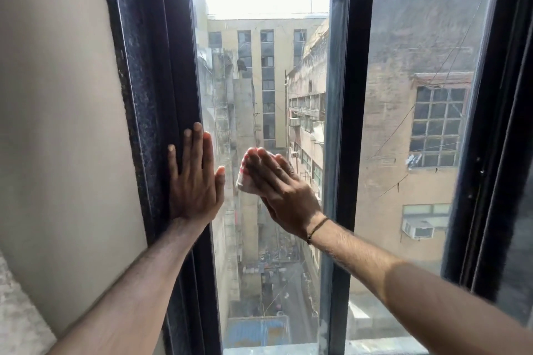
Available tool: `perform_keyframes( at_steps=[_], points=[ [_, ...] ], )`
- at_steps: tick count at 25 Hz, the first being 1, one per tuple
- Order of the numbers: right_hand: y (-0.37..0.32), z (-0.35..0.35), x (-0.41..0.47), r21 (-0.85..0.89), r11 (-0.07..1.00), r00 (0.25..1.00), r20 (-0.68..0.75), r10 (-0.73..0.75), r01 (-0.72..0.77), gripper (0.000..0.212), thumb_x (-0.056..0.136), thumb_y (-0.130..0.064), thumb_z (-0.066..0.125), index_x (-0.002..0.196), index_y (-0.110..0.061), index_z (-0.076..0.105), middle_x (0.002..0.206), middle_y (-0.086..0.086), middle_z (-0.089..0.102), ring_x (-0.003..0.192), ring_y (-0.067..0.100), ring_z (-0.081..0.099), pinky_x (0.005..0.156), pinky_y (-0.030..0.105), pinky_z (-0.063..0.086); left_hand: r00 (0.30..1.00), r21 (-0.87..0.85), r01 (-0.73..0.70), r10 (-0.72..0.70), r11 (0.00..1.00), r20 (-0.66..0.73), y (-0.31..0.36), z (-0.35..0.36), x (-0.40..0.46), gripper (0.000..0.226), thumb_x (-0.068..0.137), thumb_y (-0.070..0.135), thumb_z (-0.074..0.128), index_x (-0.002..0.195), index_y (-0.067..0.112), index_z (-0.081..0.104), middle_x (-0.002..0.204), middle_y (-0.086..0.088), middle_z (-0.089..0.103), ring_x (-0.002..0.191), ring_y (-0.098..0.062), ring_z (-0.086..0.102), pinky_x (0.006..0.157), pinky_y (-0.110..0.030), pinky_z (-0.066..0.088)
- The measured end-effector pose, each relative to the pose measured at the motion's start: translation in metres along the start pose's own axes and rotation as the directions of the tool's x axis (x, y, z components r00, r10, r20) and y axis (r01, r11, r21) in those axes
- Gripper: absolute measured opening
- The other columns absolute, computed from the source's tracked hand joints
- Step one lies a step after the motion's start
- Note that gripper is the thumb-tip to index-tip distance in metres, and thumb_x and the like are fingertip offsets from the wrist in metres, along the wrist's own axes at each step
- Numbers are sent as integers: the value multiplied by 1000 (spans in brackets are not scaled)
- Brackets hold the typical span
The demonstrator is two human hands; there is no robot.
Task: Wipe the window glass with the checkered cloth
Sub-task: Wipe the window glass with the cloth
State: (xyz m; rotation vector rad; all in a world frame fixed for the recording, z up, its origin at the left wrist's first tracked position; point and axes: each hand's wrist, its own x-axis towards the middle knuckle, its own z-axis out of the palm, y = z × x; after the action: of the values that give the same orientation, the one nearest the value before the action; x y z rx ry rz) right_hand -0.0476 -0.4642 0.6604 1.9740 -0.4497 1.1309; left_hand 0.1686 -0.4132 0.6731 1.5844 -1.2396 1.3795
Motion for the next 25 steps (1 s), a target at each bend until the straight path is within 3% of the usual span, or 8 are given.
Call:
perform_keyframes(
  at_steps=[3,6,8,11,13,16,21,25],
  points=[
    [2,-34,-29,121,992,996,83,25,-35,56,94,2,69,148,-1,56,155,18,55,145,31,53,112,47,55,989,-81,5,7,997,146,1,-20,4,78,107,40,36,171,9,4,180,-12,-6,166,-24,-11,135,-54,-7],
    [1,-75,-54,410,758,857,146,494,-507,55,93,-2,57,148,-1,57,154,15,58,141,27,59,113,40,54,971,-93,63,-40,994,234,7,-40,4,84,104,33,51,171,7,7,180,-11,-9,167,-28,-4,134,-61,1],
    [13,-100,-65,601,296,499,202,843,-742,52,92,-6,51,143,-7,64,141,9,70,133,21,65,116,32,51,978,-110,75,-52,991,200,26,-49,4,81,100,27,57,168,4,20,180,-15,2,167,-32,7,133,-64,3],
    [58,-131,-78,742,-396,-94,415,905,-541,22,102,-20,64,113,-7,79,97,-4,83,95,16,80,89,35,66,976,-170,-74,106,983,190,73,-51,10,78,103,33,48,170,6,17,180,-14,5,167,-32,9,132,-65,7],
    [93,-147,-91,720,-518,-269,442,856,-462,24,103,-29,62,94,-10,75,98,10,80,91,30,78,84,49,67,953,-239,-205,249,949,173,109,-50,22,79,105,34,44,171,8,10,181,-11,-1,168,-30,3,134,-60,0],
    [137,-149,-107,693,-527,-436,327,838,-492,39,104,-34,60,117,1,71,117,21,72,100,35,70,91,42,58,931,-317,-305,351,898,100,162,-50,45,76,107,31,43,170,4,11,181,-11,1,168,-30,3,135,-54,-6],
    [175,-112,-115,652,-311,-357,65,932,-691,61,101,-49,45,123,2,69,133,24,70,123,38,67,106,51,54,938,-359,-329,348,874,-14,232,-39,82,67,111,35,32,169,4,19,179,-13,14,167,-30,14,136,-51,-2],
    [181,-58,-106,316,44,46,1,999,-948,86,101,-58,27,168,-11,4,177,10,-4,165,27,-3,136,47,1,976,-265,-218,213,939,-48,257,-19,82,72,110,44,21,170,4,16,179,-14,14,167,-29,14,134,-53,3]
  ],
)
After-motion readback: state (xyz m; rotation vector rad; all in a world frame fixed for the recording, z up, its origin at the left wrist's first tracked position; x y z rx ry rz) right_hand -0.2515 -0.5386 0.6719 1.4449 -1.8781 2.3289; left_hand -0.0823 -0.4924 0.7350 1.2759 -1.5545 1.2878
